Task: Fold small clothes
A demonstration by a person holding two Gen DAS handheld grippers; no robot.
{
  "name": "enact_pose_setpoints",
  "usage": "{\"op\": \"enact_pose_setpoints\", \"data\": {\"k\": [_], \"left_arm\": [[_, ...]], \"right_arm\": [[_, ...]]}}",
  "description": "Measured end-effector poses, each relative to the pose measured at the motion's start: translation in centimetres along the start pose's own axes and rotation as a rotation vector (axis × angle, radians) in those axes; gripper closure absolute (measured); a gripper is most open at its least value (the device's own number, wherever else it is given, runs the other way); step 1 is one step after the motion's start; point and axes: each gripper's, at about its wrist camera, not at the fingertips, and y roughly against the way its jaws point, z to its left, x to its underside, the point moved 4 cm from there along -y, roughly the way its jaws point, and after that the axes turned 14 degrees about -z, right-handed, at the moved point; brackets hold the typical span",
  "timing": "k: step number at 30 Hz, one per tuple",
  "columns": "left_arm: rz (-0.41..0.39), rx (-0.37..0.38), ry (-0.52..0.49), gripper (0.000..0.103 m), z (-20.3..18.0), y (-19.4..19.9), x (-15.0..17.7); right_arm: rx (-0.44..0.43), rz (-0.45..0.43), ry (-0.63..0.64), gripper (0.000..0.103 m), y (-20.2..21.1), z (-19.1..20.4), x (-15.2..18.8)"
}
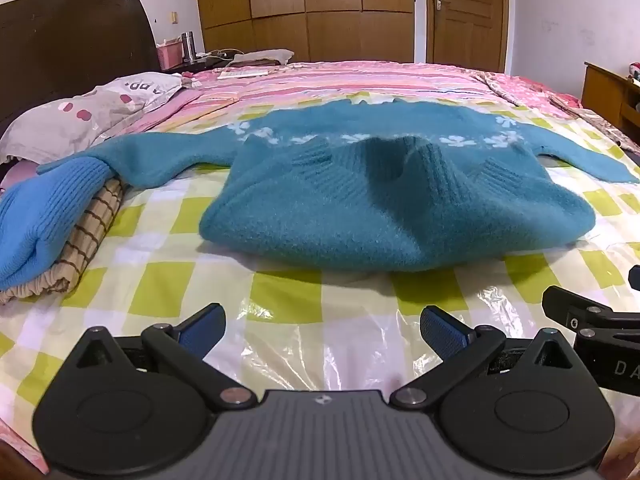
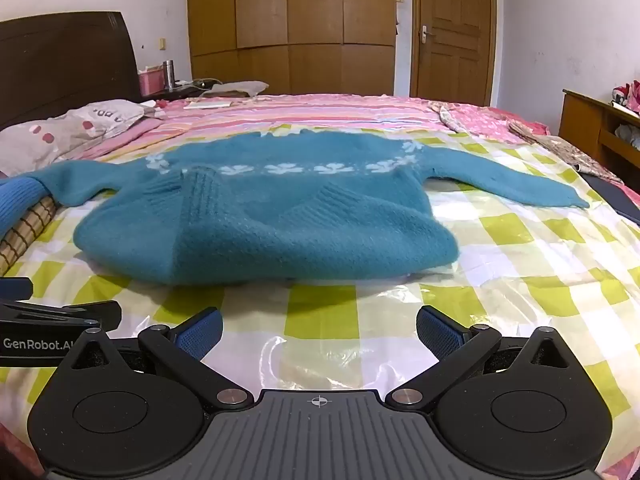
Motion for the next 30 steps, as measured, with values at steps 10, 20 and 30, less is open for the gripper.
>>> {"op": "enact_pose_setpoints", "data": {"k": [10, 20, 30], "left_arm": [[-0.004, 0.008, -0.009, 0.0, -0.37, -0.29, 0.69], [0.007, 0.015, -0.008, 0.0, -0.4, -0.23, 0.72], [0.011, 0.016, -0.007, 0.0, -0.4, -0.33, 0.83]], "right_arm": [[0.009, 0.007, 0.004, 0.0, -0.14, -0.11, 0.18], [0.003, 0.009, 0.015, 0.0, -0.25, -0.06, 0.68], [-0.004, 0.012, 0.025, 0.0, -0.32, 0.08, 0.85]]}}
